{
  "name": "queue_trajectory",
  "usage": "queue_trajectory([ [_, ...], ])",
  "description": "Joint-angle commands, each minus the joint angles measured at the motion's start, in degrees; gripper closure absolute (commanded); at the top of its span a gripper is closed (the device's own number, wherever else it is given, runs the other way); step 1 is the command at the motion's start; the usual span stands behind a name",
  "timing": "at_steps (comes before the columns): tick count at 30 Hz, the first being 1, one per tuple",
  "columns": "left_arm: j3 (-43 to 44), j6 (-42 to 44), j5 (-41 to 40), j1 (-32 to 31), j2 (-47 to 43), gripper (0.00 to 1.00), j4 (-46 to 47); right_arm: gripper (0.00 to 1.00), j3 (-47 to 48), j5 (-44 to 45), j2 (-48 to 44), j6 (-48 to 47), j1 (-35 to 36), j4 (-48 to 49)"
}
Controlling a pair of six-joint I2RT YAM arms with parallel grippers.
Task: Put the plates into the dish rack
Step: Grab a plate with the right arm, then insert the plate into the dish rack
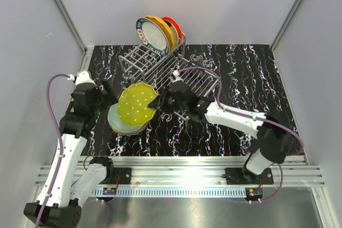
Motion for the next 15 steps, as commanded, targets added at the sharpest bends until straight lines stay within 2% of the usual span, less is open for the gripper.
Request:
queue_trajectory([
  [1,-0.41,0.76,-1.47,0.21,-2.73,0.03,3.49,1.00,-0.31,2.42,-9.19,-2.26,0.49,3.50],
  [9,-0.58,0.23,-1.91,0.21,-3.79,0.01,3.49,1.00,-6.82,7.08,-21.06,-6.49,0.05,0.33],
  [15,-0.67,0.14,-0.51,0.21,-2.91,0.01,3.66,1.00,-7.96,14.63,-27.74,-9.03,-1.61,-3.98],
])
